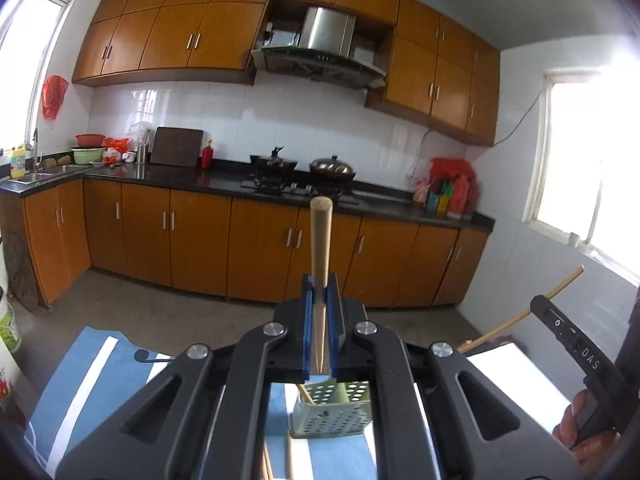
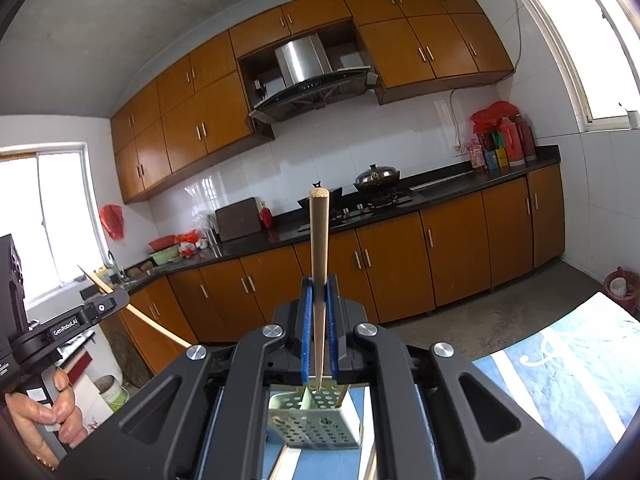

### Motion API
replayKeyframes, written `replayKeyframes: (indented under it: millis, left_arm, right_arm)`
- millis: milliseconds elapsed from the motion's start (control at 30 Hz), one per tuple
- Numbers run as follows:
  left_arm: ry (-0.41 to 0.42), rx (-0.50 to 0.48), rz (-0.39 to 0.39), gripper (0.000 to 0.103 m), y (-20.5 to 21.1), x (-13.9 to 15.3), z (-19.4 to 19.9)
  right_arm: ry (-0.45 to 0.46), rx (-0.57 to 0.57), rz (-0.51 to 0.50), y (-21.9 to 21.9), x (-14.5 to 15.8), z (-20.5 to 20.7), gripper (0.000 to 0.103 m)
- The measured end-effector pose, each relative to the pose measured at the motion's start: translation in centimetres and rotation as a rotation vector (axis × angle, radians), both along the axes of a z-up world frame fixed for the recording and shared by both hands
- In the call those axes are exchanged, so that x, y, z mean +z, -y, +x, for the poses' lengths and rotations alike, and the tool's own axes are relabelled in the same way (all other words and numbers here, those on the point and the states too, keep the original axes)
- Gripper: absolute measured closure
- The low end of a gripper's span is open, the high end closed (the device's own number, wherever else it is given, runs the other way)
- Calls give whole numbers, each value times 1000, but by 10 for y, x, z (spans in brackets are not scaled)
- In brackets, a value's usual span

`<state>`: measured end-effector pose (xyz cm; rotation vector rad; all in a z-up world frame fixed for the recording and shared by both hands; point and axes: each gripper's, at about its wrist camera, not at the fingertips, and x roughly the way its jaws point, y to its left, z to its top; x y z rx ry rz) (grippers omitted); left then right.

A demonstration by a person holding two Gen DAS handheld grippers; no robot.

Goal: Organize utensils
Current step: 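Insert the chopsticks into the green holder and open both grippers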

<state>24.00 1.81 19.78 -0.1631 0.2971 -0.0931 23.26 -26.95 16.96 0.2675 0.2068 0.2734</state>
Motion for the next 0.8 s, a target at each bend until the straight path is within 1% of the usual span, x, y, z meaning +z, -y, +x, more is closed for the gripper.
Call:
replayKeyframes:
  millis: [100,200,467,500,567,800]
  left_arm:
    - [-56,-7,-4,95,6,-17,22]
    - [-102,-19,-2,95,11,-37,38]
    - [-188,-37,-6,95,10,-72,56]
    - [-196,-36,-10,95,10,-74,58]
    - [-202,-33,-19,92,8,-75,58]
    - [-167,-25,-26,85,4,-61,43]
  right_arm:
    - [-50,1,-25,-9,-15,16,96]
    - [-97,16,-27,-14,-27,27,96]
    - [-173,36,-59,-24,-49,41,95]
    - [-179,35,-59,-25,-50,42,95]
    - [-185,34,-64,-25,-49,41,95]
    - [-158,3,-58,-15,-37,24,95]
